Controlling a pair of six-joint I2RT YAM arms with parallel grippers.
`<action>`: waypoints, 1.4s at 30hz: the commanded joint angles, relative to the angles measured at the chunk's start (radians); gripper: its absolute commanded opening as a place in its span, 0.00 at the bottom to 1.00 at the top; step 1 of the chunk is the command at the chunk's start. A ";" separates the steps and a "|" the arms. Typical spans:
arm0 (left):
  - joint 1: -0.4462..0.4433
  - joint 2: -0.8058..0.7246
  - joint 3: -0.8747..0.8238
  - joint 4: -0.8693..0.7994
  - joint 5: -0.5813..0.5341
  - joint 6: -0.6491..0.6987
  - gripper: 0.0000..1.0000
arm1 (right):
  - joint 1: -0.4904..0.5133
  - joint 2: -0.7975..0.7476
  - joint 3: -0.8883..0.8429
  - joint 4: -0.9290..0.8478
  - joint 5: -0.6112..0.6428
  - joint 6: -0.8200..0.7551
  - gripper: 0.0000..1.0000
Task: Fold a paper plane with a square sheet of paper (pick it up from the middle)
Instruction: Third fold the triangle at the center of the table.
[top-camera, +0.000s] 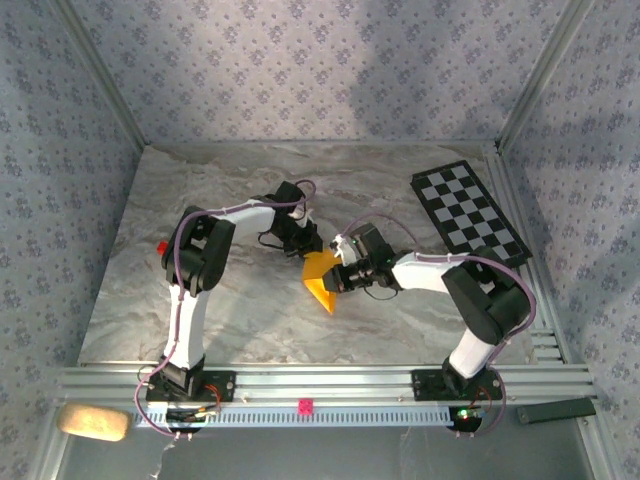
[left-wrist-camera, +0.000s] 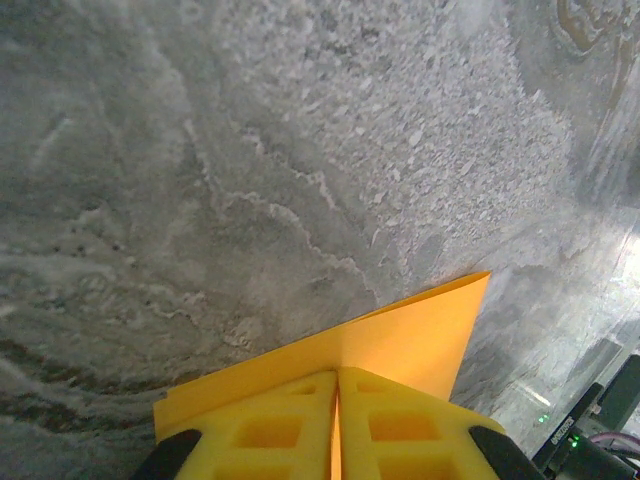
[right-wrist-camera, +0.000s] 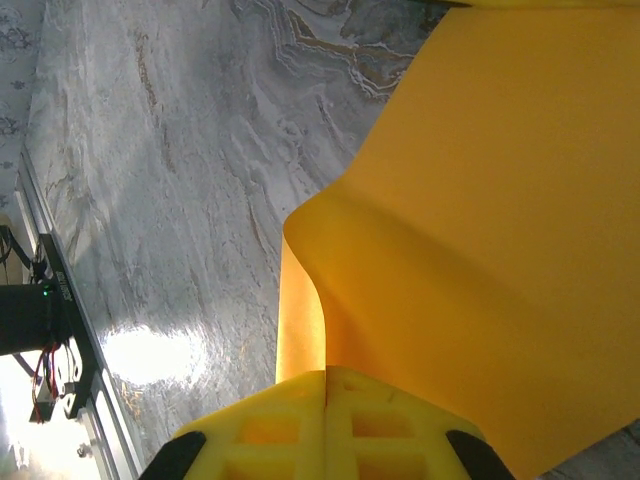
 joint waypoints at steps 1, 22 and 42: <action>-0.007 0.016 -0.024 -0.048 -0.078 -0.007 0.10 | -0.009 0.017 0.003 -0.031 -0.032 -0.030 0.01; -0.006 0.020 -0.015 -0.057 -0.077 -0.010 0.10 | -0.011 0.034 -0.004 -0.062 0.053 -0.003 0.00; -0.008 0.018 -0.019 -0.055 -0.078 -0.010 0.10 | -0.002 0.041 0.009 -0.090 0.101 -0.002 0.00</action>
